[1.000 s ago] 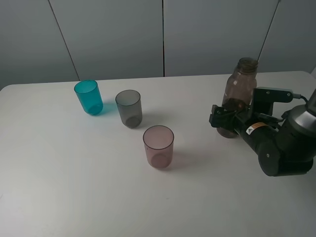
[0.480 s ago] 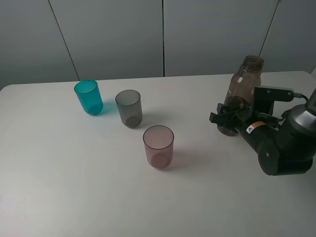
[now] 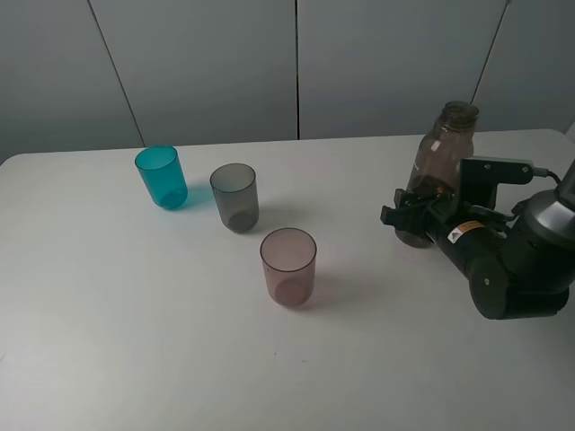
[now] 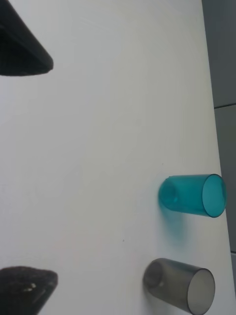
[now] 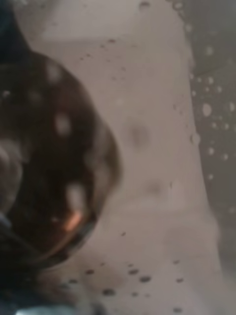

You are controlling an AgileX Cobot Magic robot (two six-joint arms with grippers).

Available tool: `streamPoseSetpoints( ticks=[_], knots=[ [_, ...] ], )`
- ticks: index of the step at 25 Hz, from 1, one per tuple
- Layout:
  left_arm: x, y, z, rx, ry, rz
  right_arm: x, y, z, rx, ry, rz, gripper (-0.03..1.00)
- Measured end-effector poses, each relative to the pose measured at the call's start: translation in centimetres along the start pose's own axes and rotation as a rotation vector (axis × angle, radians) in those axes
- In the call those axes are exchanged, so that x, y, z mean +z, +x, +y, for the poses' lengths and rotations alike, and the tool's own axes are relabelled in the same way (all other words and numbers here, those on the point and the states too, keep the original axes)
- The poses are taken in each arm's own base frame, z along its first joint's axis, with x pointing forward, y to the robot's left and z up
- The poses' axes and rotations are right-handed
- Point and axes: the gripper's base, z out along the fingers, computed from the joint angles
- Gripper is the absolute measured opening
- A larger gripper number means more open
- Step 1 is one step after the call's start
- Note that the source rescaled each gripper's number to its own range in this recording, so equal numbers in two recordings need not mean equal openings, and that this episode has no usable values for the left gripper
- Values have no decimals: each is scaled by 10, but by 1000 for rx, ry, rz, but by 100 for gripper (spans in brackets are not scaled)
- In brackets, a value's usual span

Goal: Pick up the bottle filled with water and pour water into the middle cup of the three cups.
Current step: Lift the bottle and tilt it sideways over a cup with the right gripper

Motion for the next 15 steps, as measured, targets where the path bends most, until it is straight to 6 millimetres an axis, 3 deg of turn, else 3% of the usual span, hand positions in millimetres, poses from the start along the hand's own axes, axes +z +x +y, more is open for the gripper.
streamPoseSetpoints(
  ticks=[3, 6, 15],
  knots=[
    [0, 0, 0, 0, 0, 0, -1, -2, 1, -3, -1, 6, 7],
    [0, 0, 0, 0, 0, 0, -2, -6, 2, -22, -12, 8, 0],
    [0, 0, 0, 0, 0, 0, -8, -34, 11, -89, -48, -60, 0]
  ],
)
